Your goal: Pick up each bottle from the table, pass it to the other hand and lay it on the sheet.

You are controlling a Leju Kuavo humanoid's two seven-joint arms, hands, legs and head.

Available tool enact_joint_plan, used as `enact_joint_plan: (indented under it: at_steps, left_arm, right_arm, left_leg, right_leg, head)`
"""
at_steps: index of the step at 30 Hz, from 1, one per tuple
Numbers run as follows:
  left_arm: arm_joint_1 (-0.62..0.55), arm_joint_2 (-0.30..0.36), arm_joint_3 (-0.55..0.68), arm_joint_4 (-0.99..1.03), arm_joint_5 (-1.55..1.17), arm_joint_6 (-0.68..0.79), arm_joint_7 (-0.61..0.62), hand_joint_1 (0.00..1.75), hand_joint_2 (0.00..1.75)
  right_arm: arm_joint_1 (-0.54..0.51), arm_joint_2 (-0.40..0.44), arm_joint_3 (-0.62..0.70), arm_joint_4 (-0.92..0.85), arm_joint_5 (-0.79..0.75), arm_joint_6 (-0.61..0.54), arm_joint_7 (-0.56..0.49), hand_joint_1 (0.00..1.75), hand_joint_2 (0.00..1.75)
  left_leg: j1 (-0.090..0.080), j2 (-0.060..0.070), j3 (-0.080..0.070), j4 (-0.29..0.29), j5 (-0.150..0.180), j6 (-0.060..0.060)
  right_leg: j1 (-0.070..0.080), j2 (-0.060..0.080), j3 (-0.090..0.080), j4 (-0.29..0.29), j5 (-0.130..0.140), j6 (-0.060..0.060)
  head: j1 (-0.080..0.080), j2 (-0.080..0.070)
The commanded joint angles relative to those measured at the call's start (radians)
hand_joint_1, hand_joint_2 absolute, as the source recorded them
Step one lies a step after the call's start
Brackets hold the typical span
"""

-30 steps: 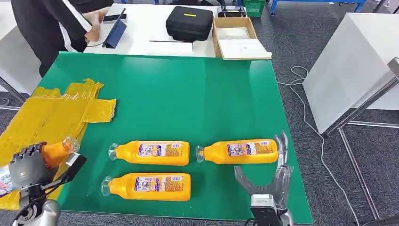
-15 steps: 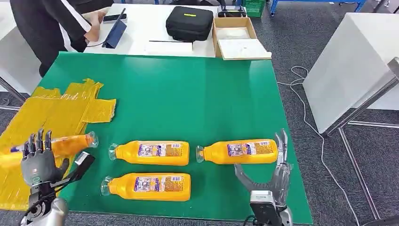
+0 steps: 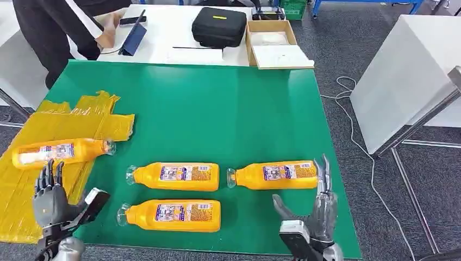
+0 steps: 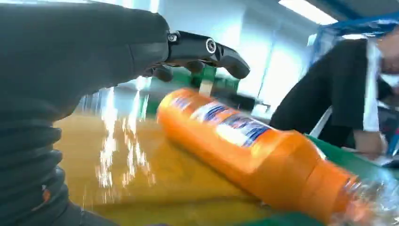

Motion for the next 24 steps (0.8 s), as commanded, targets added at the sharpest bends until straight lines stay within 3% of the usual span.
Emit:
enact_joint_plan:
  at_steps: [1, 5, 9, 11, 16, 19, 24]
  left_arm:
    - [0.028, -0.005, -0.290, 0.016, 0.272, -0.139, 0.030, 0.00, 1.75]
    - [0.175, -0.019, -0.498, -0.353, 0.435, -0.361, 0.118, 0.00, 1.75]
    - [0.251, -0.027, -0.587, -0.493, 0.417, -0.368, 0.162, 0.00, 1.75]
    - [0.246, -0.029, -0.609, -0.485, 0.406, -0.362, 0.162, 0.00, 1.75]
    - [0.233, -0.023, -0.612, -0.459, 0.408, -0.363, 0.160, 0.00, 1.75]
    - [0.207, -0.028, -0.644, -0.439, 0.414, -0.363, 0.138, 0.00, 1.75]
    - [0.129, -0.034, -0.706, -0.383, 0.406, -0.316, 0.129, 0.00, 1.75]
  right_arm:
    - [-0.003, -0.058, -0.053, -0.005, 0.149, 0.003, 0.094, 0.00, 1.75]
    - [0.004, -0.101, -0.081, -0.072, 0.375, 0.070, 0.255, 0.00, 1.75]
    - [0.007, -0.108, -0.116, -0.140, 0.541, 0.184, 0.348, 0.00, 1.75]
    - [0.010, -0.106, -0.120, -0.173, 0.568, 0.247, 0.363, 0.00, 1.75]
    - [0.013, -0.106, -0.118, -0.173, 0.571, 0.265, 0.365, 0.00, 1.75]
    - [-0.012, -0.117, -0.124, -0.164, 0.543, 0.424, 0.360, 0.00, 1.75]
    - [-0.182, -0.184, -0.125, 0.025, 0.486, 0.585, 0.339, 0.00, 1.75]
  left_leg:
    - [0.000, -0.004, 0.003, 0.000, 0.000, -0.002]
    - [0.000, -0.001, -0.001, 0.001, -0.001, -0.001]
    - [0.000, -0.002, 0.001, 0.001, -0.002, -0.001]
    - [0.000, -0.003, 0.001, 0.002, -0.002, -0.002]
    - [0.000, -0.004, 0.002, 0.001, -0.002, -0.002]
    - [0.000, -0.003, 0.002, 0.000, -0.001, -0.002]
    - [0.000, -0.002, 0.001, 0.000, 0.000, -0.001]
  right_leg:
    - [0.000, -0.004, 0.004, 0.000, -0.001, 0.000]
    - [0.000, -0.001, 0.001, 0.001, 0.000, 0.000]
    - [-0.001, -0.003, 0.002, 0.001, -0.002, 0.001]
    - [0.000, -0.003, 0.003, 0.002, -0.002, 0.001]
    - [0.000, -0.004, 0.004, 0.001, -0.002, 0.000]
    - [0.000, -0.003, 0.004, 0.000, -0.001, 0.000]
    - [0.000, -0.002, 0.002, 0.000, 0.001, 0.001]
  head:
    - [0.000, 0.000]
    - [0.000, 0.000]
    - [0.000, 0.000]
    - [0.000, 0.000]
    - [0.000, 0.000]
    - [0.000, 0.000]
    - [0.000, 0.000]
